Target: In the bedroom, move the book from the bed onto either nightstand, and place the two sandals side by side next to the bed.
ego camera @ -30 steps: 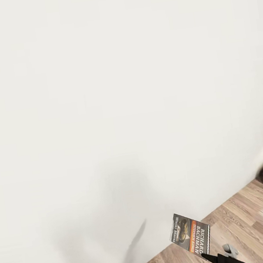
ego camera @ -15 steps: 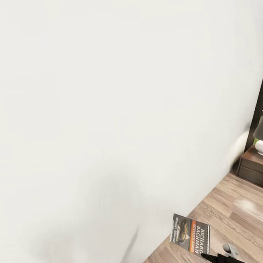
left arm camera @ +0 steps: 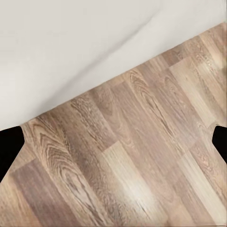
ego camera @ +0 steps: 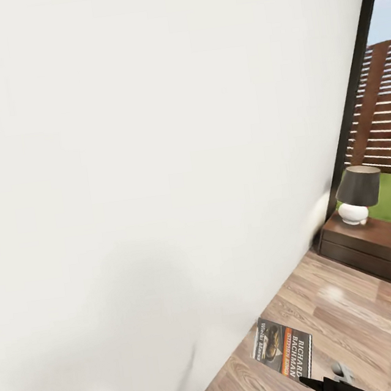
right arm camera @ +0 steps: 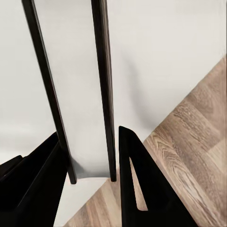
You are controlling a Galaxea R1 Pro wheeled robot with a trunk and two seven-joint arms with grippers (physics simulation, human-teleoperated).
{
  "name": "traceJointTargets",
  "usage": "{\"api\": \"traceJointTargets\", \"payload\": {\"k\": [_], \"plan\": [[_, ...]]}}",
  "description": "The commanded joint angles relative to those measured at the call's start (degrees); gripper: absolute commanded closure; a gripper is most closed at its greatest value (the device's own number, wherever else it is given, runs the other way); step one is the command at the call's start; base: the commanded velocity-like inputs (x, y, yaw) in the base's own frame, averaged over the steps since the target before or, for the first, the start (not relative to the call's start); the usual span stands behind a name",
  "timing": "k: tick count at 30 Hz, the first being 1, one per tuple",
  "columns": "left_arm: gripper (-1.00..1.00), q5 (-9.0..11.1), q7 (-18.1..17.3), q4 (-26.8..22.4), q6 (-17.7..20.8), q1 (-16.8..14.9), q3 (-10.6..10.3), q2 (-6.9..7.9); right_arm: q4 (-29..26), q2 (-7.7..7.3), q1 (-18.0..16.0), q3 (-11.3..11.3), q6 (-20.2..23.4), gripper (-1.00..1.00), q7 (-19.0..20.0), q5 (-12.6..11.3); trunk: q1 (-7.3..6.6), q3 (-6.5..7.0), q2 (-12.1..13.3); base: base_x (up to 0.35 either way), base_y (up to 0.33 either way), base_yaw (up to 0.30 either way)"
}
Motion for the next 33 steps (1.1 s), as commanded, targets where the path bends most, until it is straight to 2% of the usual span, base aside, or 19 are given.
{"api": "traceJointTargets", "payload": {"k": [1, 12, 27, 33], "plan": [[-1.0, 0.13, -0.41, 0.06, 0.0, -0.03, 0.31, -0.02, 0.0, 0.03, -0.06, -0.61, 0.61, 1.0, 0.2, -0.03, 0.01, -0.08, -0.06, 0.001, 0.0, -0.3], [-1.0, 0.13, -0.41, 0.06, 0.0, -0.03, 0.31, 0.0, 0.0, 0.03, -0.07, -0.61, 0.61, 1.0, 0.14, -0.03, 0.01, -0.08, -0.06, 0.187, 0.0, -0.3], [-1.0, 0.13, -0.41, 0.06, 0.0, -0.03, 0.31, 0.0, 0.0, 0.03, -0.06, -0.61, 0.61, 1.0, 0.19, -0.03, 0.01, -0.08, -0.06, 0.013, 0.0, -0.3], [-1.0, 0.13, -0.41, 0.06, 0.0, -0.03, 0.31, 0.03, 0.0, 0.03, -0.06, -0.61, 0.61, 1.0, 0.19, -0.03, 0.01, -0.08, -0.06, 0.233, 0.0, -0.3]]}}
